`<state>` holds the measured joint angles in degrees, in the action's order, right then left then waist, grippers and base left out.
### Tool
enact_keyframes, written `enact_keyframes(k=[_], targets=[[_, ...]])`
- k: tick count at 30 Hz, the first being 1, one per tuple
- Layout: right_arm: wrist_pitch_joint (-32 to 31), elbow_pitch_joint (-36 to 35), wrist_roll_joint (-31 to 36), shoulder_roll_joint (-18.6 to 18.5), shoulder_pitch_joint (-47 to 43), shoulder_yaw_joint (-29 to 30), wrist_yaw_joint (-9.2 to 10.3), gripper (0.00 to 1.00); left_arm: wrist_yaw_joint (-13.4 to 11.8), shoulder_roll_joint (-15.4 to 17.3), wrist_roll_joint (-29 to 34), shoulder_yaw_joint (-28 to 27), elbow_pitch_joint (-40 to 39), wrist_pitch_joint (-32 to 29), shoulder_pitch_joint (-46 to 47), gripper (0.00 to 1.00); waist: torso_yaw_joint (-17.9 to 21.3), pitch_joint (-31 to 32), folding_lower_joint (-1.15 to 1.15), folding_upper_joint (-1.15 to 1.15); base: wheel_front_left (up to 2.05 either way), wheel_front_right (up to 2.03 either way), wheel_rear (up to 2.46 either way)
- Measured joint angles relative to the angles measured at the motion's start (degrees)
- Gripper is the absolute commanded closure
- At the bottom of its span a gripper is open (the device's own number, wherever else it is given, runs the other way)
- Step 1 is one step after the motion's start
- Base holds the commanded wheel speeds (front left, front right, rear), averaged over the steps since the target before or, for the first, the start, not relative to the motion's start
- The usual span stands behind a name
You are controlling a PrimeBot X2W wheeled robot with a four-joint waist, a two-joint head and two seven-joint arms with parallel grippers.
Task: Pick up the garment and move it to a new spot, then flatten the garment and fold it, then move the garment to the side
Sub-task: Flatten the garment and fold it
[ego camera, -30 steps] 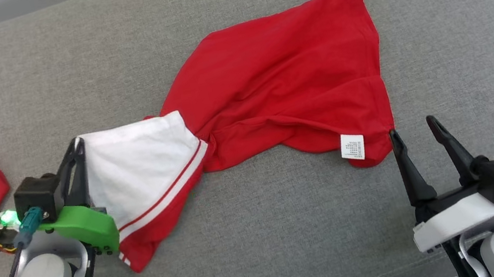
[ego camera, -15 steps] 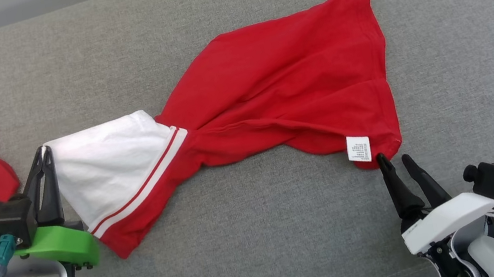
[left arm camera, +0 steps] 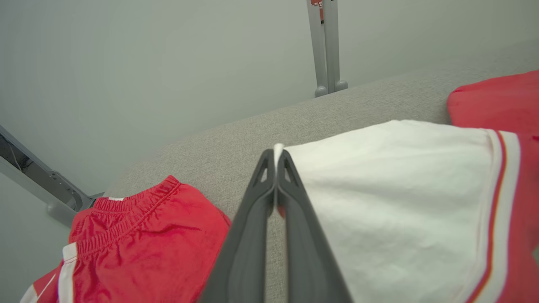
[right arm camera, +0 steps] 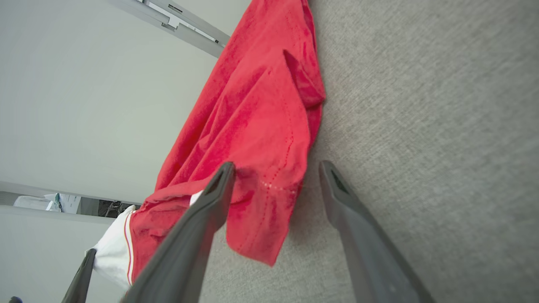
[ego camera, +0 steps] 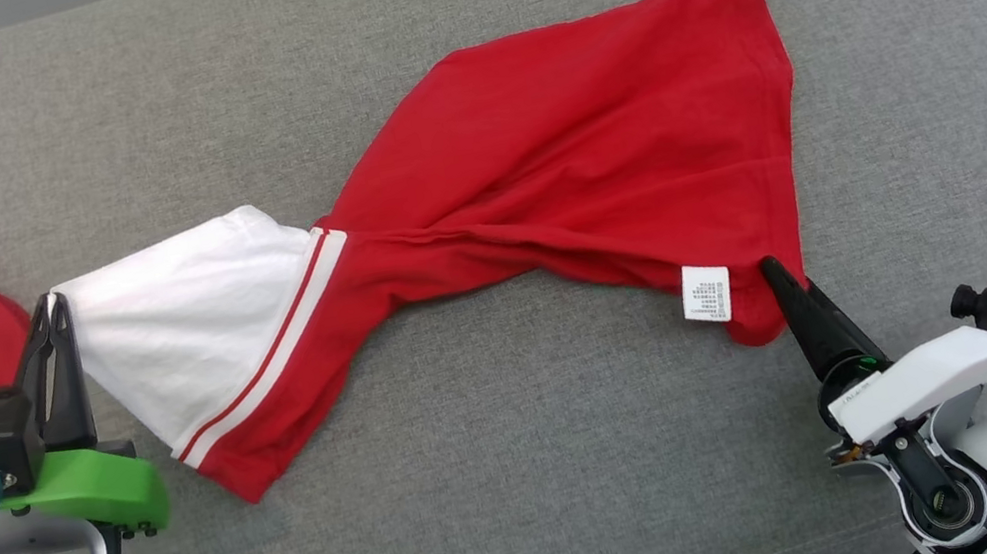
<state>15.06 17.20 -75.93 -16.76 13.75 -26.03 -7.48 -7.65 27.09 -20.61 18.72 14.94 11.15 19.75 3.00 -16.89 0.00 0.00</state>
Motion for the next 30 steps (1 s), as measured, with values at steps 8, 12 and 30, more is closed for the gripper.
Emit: enact_keyframes(k=[8,12,30], targets=[[0.00,-3.66,-2.57,-1.34,-1.57,-0.98,0.00,1.00,-0.21,0.03,-0.45,0.09,1.05,0.53,0.25,1.00,-0.56,0.63,0.00,0.00,0.00,0.00,0.00],[0.00,-6.00,-2.50,-1.93,-3.18,-0.67,0.00,1.00,-0.41,0.04,-0.57,0.01,0.96,0.94,0.25,1.00,-0.45,1.23,0.00,0.00,0.00,0.00,0.00],[-0.35,-17.07,-2.48,-11.23,-1.63,2.19,0.00,1.00,1.66,3.82,-2.99,-0.29,-14.80,-3.86,1.93,1.00,0.86,4.08,0.00,0.00,0.00,0.00,0.00]])
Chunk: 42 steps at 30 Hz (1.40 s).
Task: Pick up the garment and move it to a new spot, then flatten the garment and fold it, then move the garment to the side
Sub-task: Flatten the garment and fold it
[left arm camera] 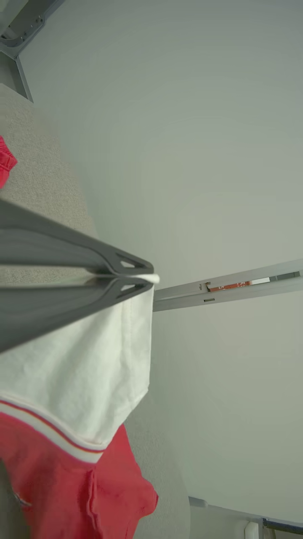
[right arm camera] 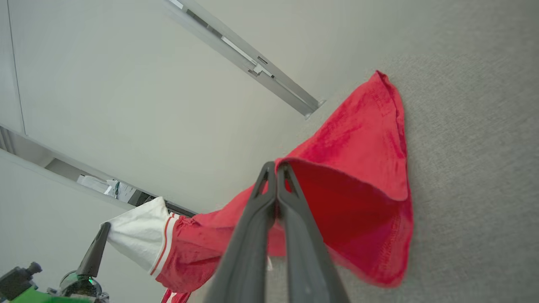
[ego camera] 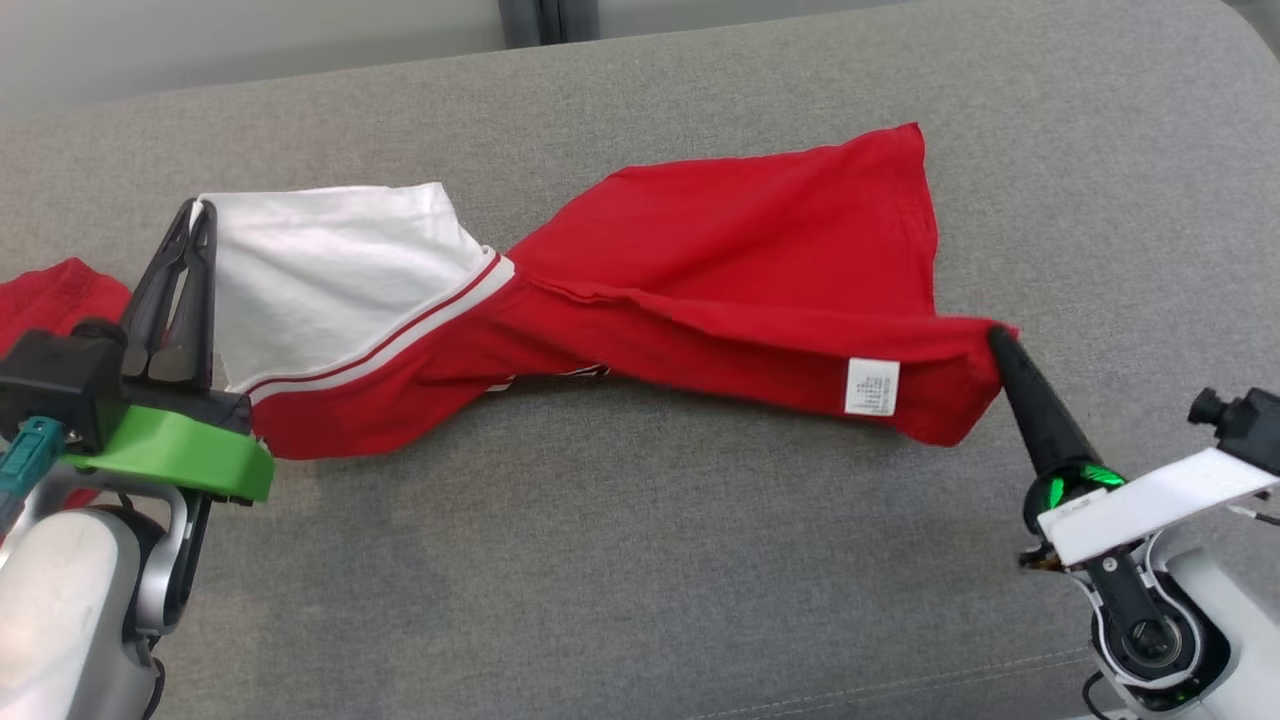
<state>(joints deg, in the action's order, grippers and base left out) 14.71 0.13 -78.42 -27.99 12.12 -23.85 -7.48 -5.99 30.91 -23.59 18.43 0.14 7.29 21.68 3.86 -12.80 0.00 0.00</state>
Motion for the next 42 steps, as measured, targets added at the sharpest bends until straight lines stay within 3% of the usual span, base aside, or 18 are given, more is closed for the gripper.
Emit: enact_keyframes(k=[5,8,9,10,11,24,34,35,38,42], targets=[[0.04,4.86,-0.83,-0.43,-0.10,-4.72,0.00,0.99,-0.09,-0.42,-0.73,0.55,1.16,-0.65,-1.48,1.00,-0.32,-0.89,0.00,0.00,0.00,0.00,0.00],[0.22,6.45,-1.44,1.10,-0.44,-7.03,0.01,0.53,-0.12,-0.65,-0.99,0.53,2.42,0.20,-1.75,1.00,-0.62,-1.73,0.00,0.00,0.00,0.00,0.00],[0.27,6.47,-2.25,1.64,-0.64,-7.73,0.00,0.25,-0.12,-0.70,-1.00,0.53,2.88,0.47,-1.76,1.00,-0.72,-2.04,0.00,0.00,0.00,0.00,0.00],[0.27,6.43,-2.64,1.82,-0.79,-8.34,0.00,0.08,-0.12,-0.70,-1.00,0.51,3.27,0.85,-1.76,1.00,-0.78,-2.28,0.00,0.00,0.00,0.00,0.00],[0.27,6.26,-3.28,1.91,-1.02,-8.91,0.00,0.00,-0.09,-0.73,-1.01,0.49,3.66,1.03,-1.75,1.00,-0.84,-2.59,0.00,0.00,0.00,0.00,0.00],[0.34,4.94,-5.06,-1.91,-2.74,-16.86,0.00,0.00,0.02,-1.02,-1.34,0.78,6.13,2.71,-1.39,1.00,-0.58,-2.69,0.00,0.00,0.00,0.00,0.00],[-0.05,6.93,-5.71,-2.83,-2.22,-23.99,0.00,0.00,0.02,-0.75,-1.87,0.86,6.53,3.15,-1.54,1.00,-0.72,-1.77,0.00,0.00,0.00,0.00,0.00],[-0.04,7.16,-5.71,-2.85,-2.01,-24.46,0.00,0.02,0.02,-0.75,-1.92,0.91,6.60,3.21,-1.64,1.00,-0.73,-1.66,0.00,0.00,0.00,0.00,0.00],[0.01,7.83,-5.70,-2.91,-1.53,-25.75,0.00,0.51,0.02,-0.78,-1.94,1.10,6.72,3.27,-1.71,1.00,-0.84,-1.38,0.00,0.00,0.00,0.00,0.00],[0.10,8.60,-5.71,-2.92,-0.87,-26.36,0.00,0.58,-0.08,-0.79,-2.07,1.20,6.81,3.39,-1.86,1.00,-1.03,-1.17,0.00,0.00,0.00,0.00,0.00]])
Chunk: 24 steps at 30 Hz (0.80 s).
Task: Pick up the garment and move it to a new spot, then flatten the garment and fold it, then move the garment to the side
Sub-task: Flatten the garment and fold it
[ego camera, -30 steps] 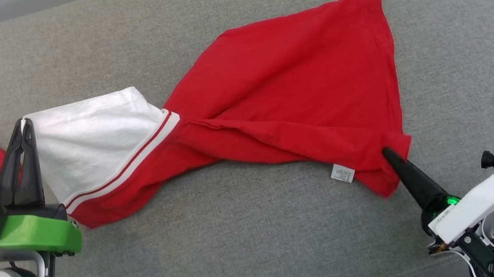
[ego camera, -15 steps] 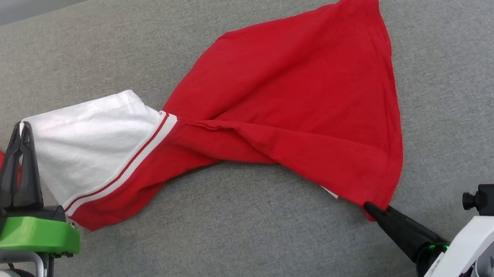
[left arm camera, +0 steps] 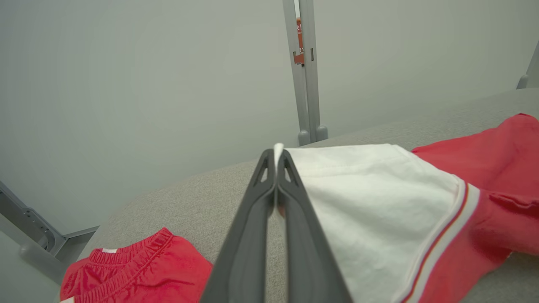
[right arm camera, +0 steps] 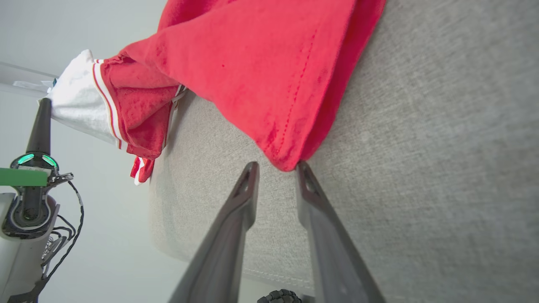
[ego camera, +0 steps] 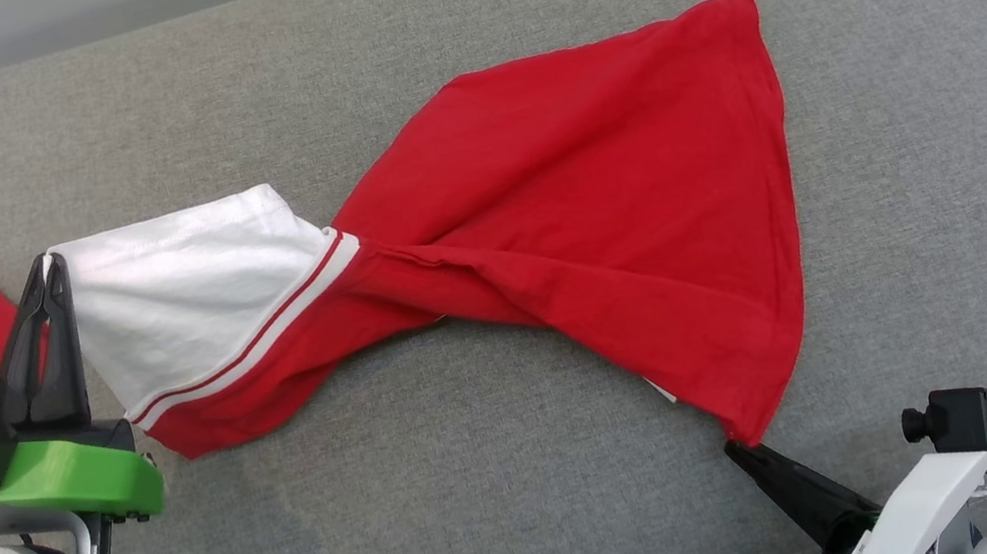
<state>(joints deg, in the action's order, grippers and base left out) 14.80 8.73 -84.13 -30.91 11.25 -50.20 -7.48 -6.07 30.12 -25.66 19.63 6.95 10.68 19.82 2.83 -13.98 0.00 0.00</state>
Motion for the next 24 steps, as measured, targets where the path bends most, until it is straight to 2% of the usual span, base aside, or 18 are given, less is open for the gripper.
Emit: enact_keyframes(k=[2,4,5,6,12,17,19,24], targets=[[0.01,0.51,0.01,0.03,0.32,-0.25,0.00,0.63,-0.05,0.00,-0.01,0.05,0.08,0.05,-0.15,1.00,-0.07,-0.02,0.00,0.00,0.00,0.00,0.00],[0.18,0.91,0.02,0.14,0.87,-0.40,0.00,0.76,-0.09,0.00,-0.02,0.12,0.10,0.07,-0.16,1.00,-0.15,-0.12,0.00,0.00,0.00,0.00,0.00],[0.18,1.09,0.03,0.25,1.00,-0.40,0.00,0.95,-0.21,0.00,-0.02,0.14,0.10,0.07,-0.16,1.00,-0.19,-0.17,0.00,0.00,0.00,0.00,0.00],[0.18,1.31,0.11,0.43,1.11,-0.30,0.00,1.00,-0.24,0.00,-0.03,0.18,0.10,0.08,-0.18,1.00,-0.24,-0.23,0.00,0.00,0.00,0.00,0.00],[0.20,0.18,1.67,0.59,1.04,2.20,0.00,1.00,-0.43,0.15,-0.03,0.32,0.10,0.49,-0.32,1.00,-0.43,-0.37,0.00,0.00,0.00,0.00,0.00],[0.24,-6.56,5.23,-1.59,0.29,10.98,0.00,1.00,-0.19,1.48,0.54,0.23,-2.83,1.16,0.21,1.00,-0.32,-0.59,0.00,0.00,0.00,0.00,0.00],[0.24,-9.95,6.79,-3.20,0.29,15.11,0.00,1.00,0.37,2.43,1.12,0.45,-4.94,0.54,1.42,1.00,-0.16,-0.74,0.00,0.00,0.00,0.00,0.00],[0.24,-16.47,10.29,-11.63,4.69,21.56,0.00,1.00,3.20,6.60,2.30,0.51,-10.85,-3.87,8.86,1.00,0.21,-1.83,0.00,0.00,0.00,0.00,0.00]])
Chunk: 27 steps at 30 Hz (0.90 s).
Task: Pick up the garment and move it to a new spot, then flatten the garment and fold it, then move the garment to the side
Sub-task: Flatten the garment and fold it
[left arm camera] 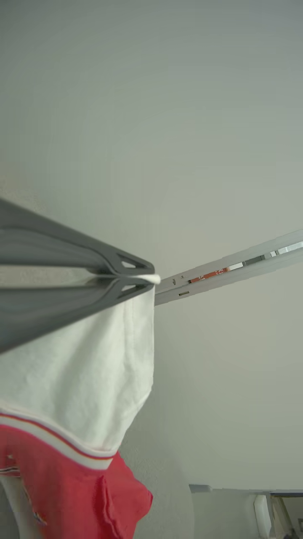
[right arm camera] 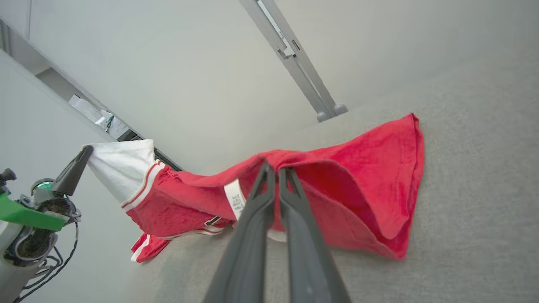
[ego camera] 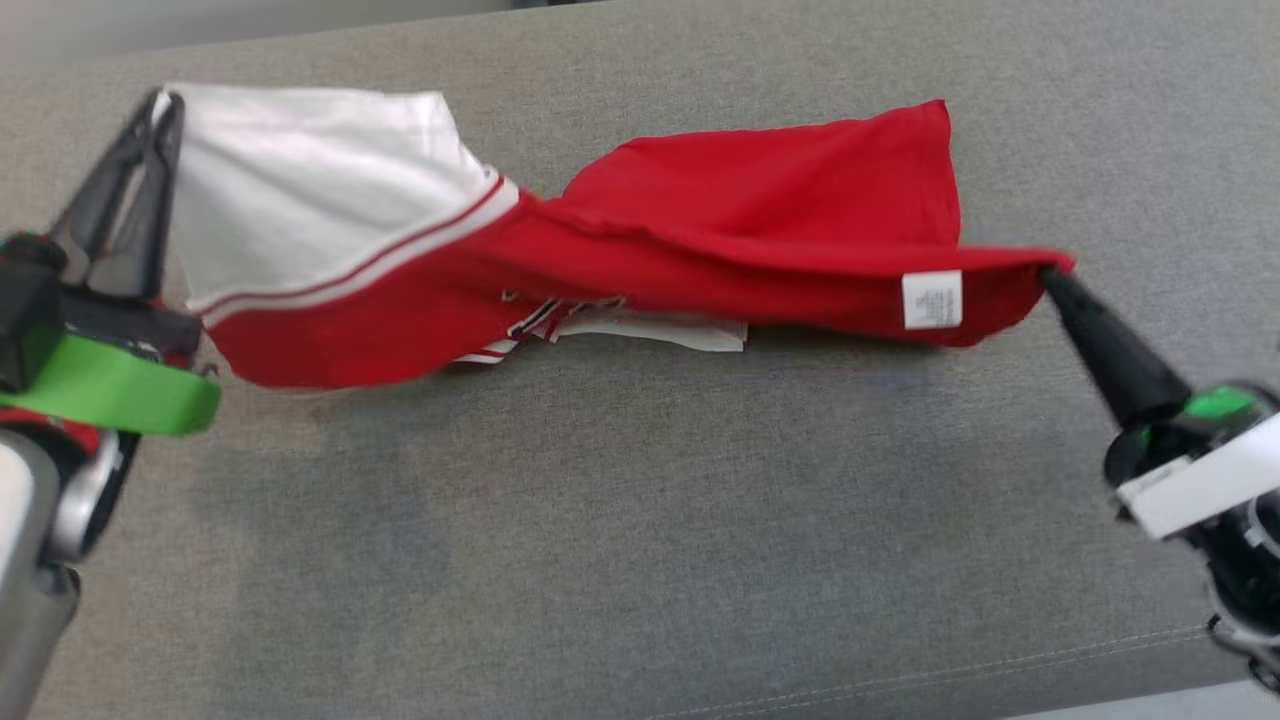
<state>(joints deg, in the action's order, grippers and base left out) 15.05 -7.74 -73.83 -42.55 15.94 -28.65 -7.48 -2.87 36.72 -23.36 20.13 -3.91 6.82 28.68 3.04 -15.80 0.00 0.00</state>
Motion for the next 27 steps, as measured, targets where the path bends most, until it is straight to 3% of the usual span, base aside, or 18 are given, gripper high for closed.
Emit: enact_keyframes(k=[4,10,17,21,23,25,27], targets=[[-0.10,-2.34,-0.15,-6.88,8.94,2.37,0.00,1.00,3.91,2.70,1.42,0.00,-2.58,-4.14,10.54,1.00,0.17,-1.90,0.00,0.00,0.00,0.00,0.00],[-3.00,0.96,-3.35,-10.71,28.22,5.31,0.00,1.00,8.62,2.37,2.91,1.98,0.53,-7.75,32.22,1.00,0.06,-6.44,0.00,0.00,0.00,0.00,0.00],[-6.36,15.78,2.96,-5.57,53.53,1.79,0.00,1.00,9.92,-3.80,9.98,6.76,14.86,-0.42,59.65,1.00,-0.21,-13.27,-0.01,0.00,0.00,0.00,0.00],[-3.59,23.40,8.10,-1.23,65.06,-0.37,0.00,1.00,9.79,-6.35,17.17,9.64,24.49,6.10,72.78,1.00,-0.08,-17.49,-0.01,0.00,0.00,0.00,0.00],[-2.18,26.04,10.17,-0.09,68.58,-1.21,0.00,1.00,8.51,-7.42,20.11,10.16,27.48,7.64,77.90,1.00,0.09,-19.35,-0.02,0.00,0.00,0.00,0.00],[-0.99,27.80,11.47,0.09,71.92,-1.32,0.00,1.00,6.97,-9.14,21.34,9.83,28.61,8.11,82.81,1.00,0.26,-21.37,-0.01,0.00,0.00,0.00,0.00],[-0.40,27.86,12.72,-0.34,73.81,-1.55,0.00,1.00,6.39,-10.38,21.12,8.93,24.81,8.25,84.87,1.00,0.32,-23.16,-0.01,0.00,0.00,0.00,0.00]])
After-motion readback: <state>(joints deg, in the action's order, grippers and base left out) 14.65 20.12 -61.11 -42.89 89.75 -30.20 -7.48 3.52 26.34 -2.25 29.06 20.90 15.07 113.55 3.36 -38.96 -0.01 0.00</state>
